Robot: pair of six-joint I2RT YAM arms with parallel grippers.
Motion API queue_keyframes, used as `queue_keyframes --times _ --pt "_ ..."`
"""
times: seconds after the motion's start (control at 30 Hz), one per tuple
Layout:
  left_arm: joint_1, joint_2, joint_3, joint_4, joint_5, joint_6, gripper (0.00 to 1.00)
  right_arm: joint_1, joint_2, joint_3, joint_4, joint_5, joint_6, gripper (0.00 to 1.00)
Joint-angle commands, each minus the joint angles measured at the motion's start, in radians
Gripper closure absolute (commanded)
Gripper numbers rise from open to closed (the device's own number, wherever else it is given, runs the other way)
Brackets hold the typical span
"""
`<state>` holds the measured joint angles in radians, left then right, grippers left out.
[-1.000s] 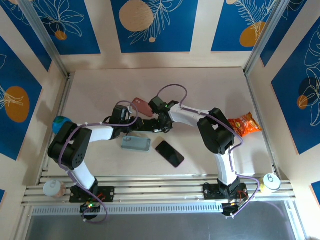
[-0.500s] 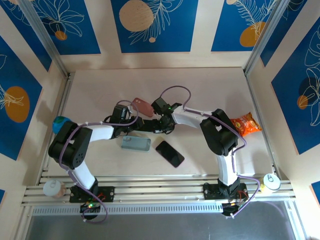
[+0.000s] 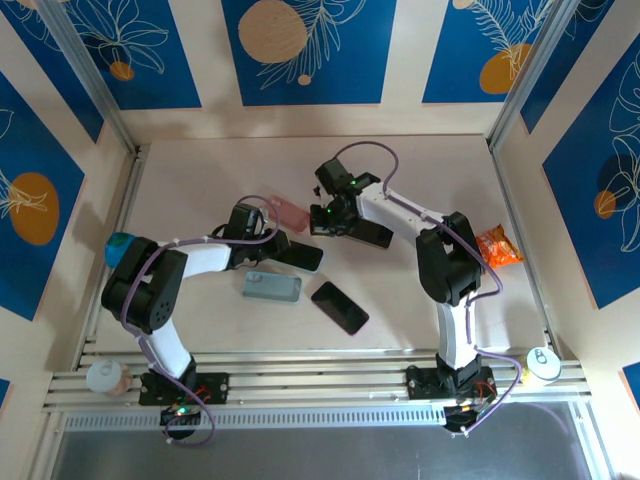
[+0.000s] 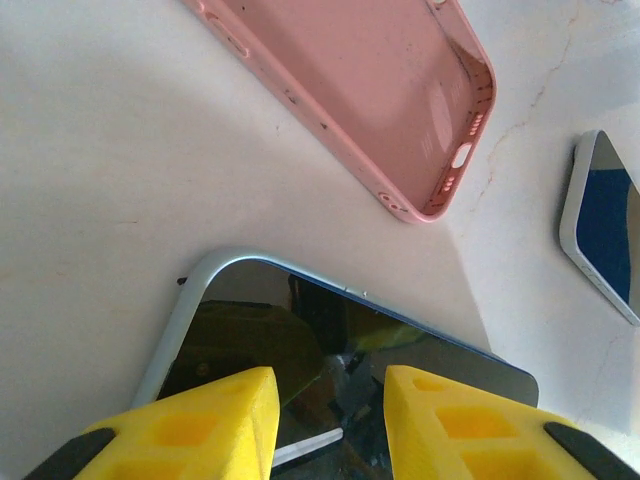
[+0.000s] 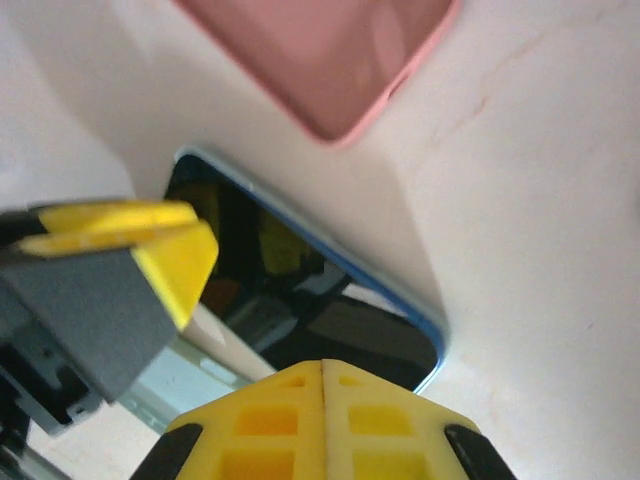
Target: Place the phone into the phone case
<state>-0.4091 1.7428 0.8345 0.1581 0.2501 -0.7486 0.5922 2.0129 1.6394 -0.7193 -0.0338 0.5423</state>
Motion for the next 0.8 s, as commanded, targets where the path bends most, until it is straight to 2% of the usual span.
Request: queue_keyframes --times 0.0,0.43,0.77 --pt "-0.001 -0.016 0.005 -0.075 -0.056 0.026 0.64 0.011 0.057 0.011 -0.06 0.009 -0.053 1.0" --pt "0.0 -0.005 -0.011 -0.055 -0.057 0.018 0.64 0.021 0.055 -0.115 -0.043 0.048 -0.06 1.0" --pt "-0.001 0.0 -0.026 -0.044 -0.055 0.014 0.64 0.026 0.097 -0.099 -0.043 0.061 -0.07 1.0"
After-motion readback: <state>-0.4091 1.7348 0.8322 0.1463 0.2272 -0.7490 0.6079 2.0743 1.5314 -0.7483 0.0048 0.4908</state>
